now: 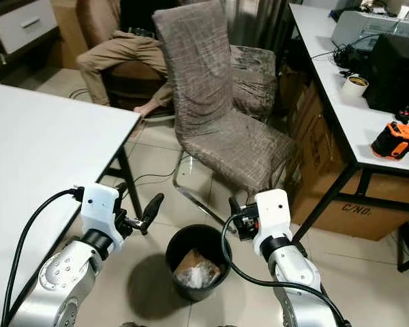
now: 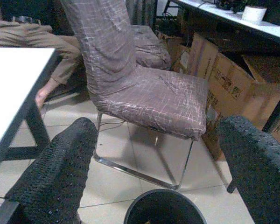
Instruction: Picking trash to rubbish bin
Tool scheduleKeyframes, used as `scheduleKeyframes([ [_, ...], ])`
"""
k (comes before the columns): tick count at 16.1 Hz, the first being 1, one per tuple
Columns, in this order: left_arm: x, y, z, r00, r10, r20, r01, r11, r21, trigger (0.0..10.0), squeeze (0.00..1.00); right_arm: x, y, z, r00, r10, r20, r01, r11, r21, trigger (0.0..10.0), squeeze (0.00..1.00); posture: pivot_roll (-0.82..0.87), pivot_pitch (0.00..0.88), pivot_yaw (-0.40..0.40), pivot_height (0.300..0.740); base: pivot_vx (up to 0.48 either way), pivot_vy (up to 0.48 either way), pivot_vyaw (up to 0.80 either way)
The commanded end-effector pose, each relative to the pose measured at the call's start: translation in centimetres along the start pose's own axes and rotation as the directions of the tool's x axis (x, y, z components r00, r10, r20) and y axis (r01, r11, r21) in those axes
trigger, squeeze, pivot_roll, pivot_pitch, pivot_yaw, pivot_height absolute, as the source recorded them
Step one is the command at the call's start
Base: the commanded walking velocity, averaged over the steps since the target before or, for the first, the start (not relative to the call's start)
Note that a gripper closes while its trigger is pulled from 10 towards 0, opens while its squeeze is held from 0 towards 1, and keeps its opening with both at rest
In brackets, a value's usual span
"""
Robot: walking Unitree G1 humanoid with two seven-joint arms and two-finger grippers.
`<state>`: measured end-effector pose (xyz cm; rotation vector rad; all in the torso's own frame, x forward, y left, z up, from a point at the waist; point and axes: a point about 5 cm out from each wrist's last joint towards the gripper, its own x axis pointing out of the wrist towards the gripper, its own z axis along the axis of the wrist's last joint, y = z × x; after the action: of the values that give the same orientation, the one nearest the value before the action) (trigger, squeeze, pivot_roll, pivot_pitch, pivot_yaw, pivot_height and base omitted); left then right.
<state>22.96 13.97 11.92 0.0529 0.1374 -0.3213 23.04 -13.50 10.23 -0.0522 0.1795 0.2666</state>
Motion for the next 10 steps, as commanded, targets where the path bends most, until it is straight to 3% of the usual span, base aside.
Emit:
scheduleKeyframes([
  [1, -0.25, -0.08, 0.45, 1.0, 0.0, 0.009, 0.0, 1.0, 0.012, 10.0, 0.0, -0.1, -0.2, -0.27, 1.0, 0.0, -0.02, 0.0, 1.0, 0.002, 10.0, 0.0, -0.1, 0.0, -0.063, 0.74, -0.289, 0.0, 0.0],
  [10, -0.23, -0.13, 1.23, 1.0, -0.018, 0.019, 0.017, 0.999, 0.049, 10.0, 0.0, -0.42, -0.04, 0.04, 1.0, 0.003, 0.016, -0.003, 1.0, 0.009, 10.0, 0.0, -0.1, 0.0, -0.059, 0.74, -0.288, 0.0, 0.0],
])
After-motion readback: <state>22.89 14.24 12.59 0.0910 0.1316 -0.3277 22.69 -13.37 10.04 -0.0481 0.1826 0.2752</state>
